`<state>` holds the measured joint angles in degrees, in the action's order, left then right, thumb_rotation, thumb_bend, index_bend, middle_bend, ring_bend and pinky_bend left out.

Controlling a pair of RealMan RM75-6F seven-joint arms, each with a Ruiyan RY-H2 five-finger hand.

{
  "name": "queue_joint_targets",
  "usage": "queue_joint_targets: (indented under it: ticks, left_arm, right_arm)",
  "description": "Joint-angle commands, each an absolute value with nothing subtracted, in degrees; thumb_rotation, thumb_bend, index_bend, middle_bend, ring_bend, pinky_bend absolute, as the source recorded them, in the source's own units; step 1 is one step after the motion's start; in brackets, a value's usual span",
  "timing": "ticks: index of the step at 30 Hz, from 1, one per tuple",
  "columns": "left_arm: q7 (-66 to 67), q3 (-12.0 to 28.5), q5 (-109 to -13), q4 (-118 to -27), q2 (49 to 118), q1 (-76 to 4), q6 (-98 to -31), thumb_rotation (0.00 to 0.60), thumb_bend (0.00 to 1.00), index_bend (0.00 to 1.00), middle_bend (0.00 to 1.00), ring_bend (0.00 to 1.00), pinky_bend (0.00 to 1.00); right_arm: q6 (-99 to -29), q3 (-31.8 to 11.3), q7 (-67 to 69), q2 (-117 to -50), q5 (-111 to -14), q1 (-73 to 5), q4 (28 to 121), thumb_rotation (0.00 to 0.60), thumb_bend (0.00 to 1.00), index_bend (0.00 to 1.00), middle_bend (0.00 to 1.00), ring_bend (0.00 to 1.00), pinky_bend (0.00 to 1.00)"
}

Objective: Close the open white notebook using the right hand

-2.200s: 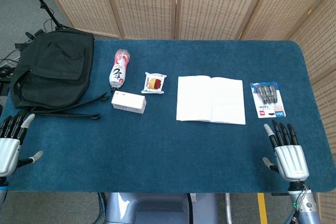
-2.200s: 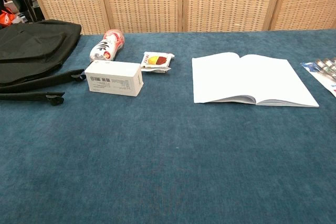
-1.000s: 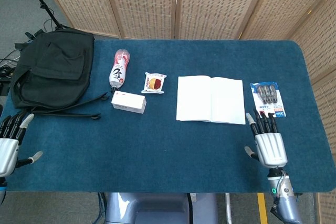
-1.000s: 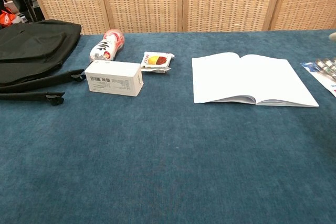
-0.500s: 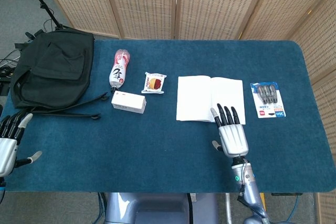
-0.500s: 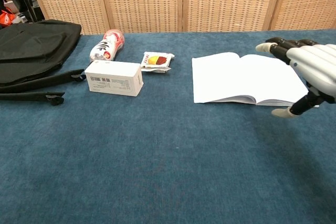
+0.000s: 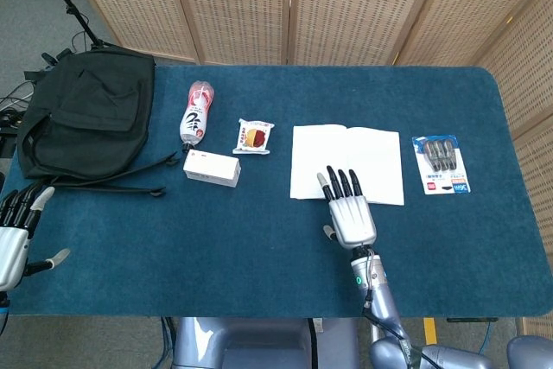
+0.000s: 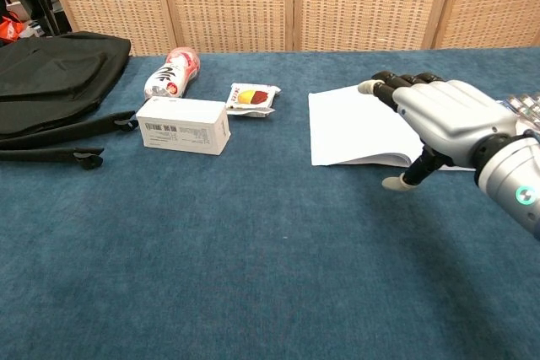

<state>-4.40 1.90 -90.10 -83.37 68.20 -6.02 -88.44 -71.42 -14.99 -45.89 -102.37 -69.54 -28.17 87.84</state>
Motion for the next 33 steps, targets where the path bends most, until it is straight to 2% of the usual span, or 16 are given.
queue_joint_targets:
  ticks: [1, 6, 33]
  left_arm:
    - [-4.6, 1.9, -90.1, -83.3, 68.2, -6.0, -88.4, 0.552, 0.06, 0.00, 0.00, 0.00, 0.00]
    - [-5.0, 2.0, -89.7, -83.0, 68.2, -6.3, -87.7, 0.552, 0.06, 0.00, 0.00, 0.00, 0.00]
    - [-4.7, 1.9, -89.1, -82.8, 68.6, -6.7, -86.5, 0.553, 0.06, 0.00, 0.00, 0.00, 0.00]
  right_arm:
    - [-70.7, -15.8, -46.6, -103.4, -68.5, -29.5, 86.1, 0.600, 0.20, 0.00, 0.00, 0.00, 0.00]
    - [-70.2, -17.7, -45.7, -105.0, -67.8, -32.1, 82.1, 0.600, 0.20, 0.00, 0.00, 0.00, 0.00]
    - [-67.7, -18.2, -40.3, -108.4, -64.3, -36.8, 72.4, 0.600, 0.19, 0.00, 0.00, 0.00, 0.00]
